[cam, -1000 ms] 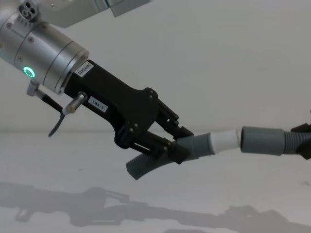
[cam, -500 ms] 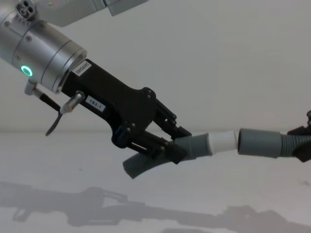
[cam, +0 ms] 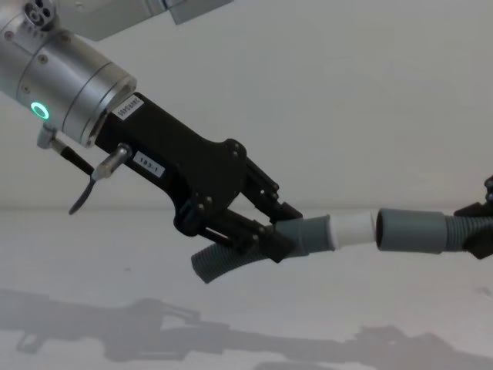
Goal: Use both hands to pick up one end of the pipe from the table, align the ends, and insert them.
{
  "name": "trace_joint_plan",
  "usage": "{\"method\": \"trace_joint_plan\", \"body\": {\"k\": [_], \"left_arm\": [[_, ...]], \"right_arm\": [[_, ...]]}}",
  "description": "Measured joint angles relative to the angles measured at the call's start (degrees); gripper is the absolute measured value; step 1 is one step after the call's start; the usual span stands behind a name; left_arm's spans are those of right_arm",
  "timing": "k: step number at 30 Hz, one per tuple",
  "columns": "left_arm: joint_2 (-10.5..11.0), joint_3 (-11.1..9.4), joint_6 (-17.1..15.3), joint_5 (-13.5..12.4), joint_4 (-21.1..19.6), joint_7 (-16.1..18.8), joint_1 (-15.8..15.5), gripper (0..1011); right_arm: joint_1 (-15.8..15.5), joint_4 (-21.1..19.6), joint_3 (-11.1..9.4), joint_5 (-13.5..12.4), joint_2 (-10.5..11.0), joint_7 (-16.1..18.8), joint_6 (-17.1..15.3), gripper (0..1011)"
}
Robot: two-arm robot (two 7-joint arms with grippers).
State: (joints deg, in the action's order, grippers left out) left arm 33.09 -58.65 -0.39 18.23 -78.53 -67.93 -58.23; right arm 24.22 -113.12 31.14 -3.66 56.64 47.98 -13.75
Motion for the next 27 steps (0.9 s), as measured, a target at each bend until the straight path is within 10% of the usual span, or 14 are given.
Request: {"method": "trace_joint_plan", "body": {"k": [27], "left_arm": [[0.6, 0.4, -2.0, -3.1, -1.7, 3.1, 0.4, 327]], "right_arm": [[1.0, 0.3, 0.7, 0.2, 0.3, 0.8, -0.2, 162]]}}
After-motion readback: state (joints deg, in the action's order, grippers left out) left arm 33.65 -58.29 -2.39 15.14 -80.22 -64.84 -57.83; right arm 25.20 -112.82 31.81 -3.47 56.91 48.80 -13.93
